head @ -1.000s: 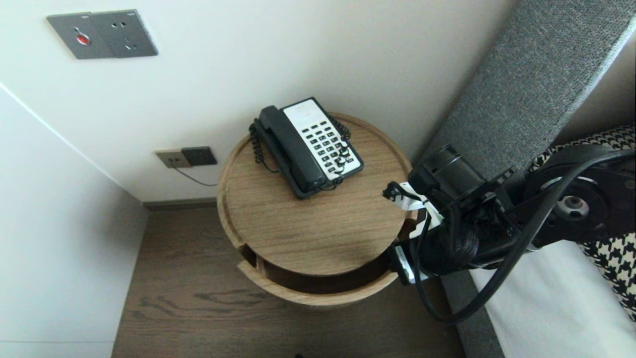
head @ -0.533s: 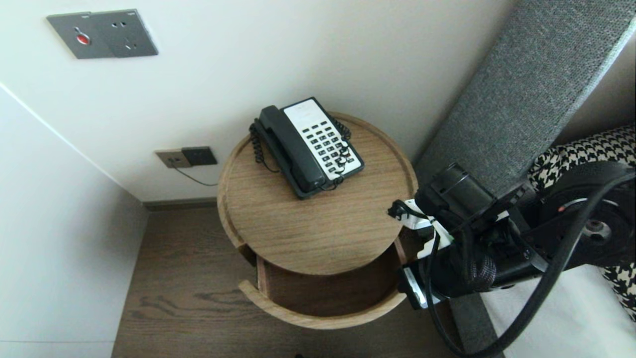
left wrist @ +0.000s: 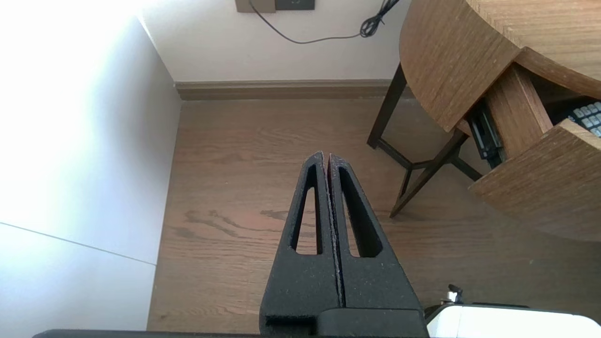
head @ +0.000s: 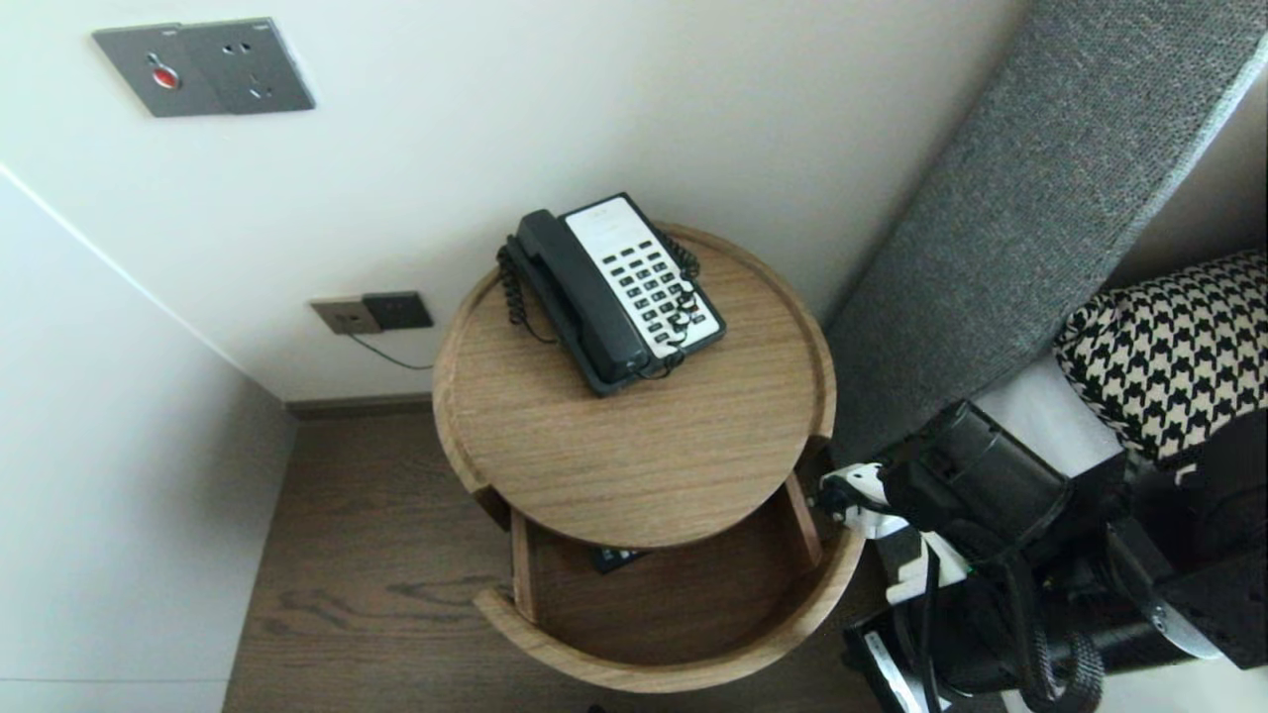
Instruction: Open the nightstand drawer
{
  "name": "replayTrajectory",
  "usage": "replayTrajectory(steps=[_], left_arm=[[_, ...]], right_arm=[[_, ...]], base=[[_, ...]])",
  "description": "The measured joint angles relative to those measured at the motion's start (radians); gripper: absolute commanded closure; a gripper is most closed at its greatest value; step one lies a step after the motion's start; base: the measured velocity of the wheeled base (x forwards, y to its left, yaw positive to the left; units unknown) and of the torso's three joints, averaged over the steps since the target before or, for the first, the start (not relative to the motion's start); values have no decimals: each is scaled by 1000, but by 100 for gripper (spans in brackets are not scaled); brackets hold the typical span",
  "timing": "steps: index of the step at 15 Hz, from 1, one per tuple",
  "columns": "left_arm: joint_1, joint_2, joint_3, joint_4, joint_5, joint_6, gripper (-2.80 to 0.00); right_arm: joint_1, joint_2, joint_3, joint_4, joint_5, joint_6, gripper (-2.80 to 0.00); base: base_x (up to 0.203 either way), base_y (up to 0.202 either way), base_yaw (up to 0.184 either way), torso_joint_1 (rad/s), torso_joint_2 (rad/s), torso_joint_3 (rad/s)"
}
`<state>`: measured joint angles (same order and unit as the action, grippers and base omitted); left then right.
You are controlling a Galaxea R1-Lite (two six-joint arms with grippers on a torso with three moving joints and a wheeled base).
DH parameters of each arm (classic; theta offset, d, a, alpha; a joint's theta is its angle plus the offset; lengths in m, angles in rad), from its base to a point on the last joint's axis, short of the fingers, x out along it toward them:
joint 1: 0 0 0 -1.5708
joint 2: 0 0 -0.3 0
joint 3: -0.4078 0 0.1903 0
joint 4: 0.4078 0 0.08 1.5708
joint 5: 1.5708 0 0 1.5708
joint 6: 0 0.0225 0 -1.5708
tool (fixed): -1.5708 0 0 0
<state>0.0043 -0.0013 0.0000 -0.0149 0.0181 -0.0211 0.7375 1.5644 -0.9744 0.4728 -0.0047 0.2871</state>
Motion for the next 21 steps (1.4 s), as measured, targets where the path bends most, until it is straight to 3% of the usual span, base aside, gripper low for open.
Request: replayTrajectory(steps=[3,7,14,21], left_arm=[[0,0,0,0,0,0,0],[0,0,0,-1,0,0,0],[0,0,0,0,0,0,0],[0,0,0,0,0,0,0]], right_arm=[[10,-57,38,0,0,9,0],[1,-71,-13,-5,-1,7,0],[-3,113,-113,-140,-6,-25,0],[-4,171,-102,-147,-4,-29,0]], base=[[0,0,0,0,0,0],[0,0,0,0,0,0],[0,0,0,0,0,0],[0,0,0,0,0,0]])
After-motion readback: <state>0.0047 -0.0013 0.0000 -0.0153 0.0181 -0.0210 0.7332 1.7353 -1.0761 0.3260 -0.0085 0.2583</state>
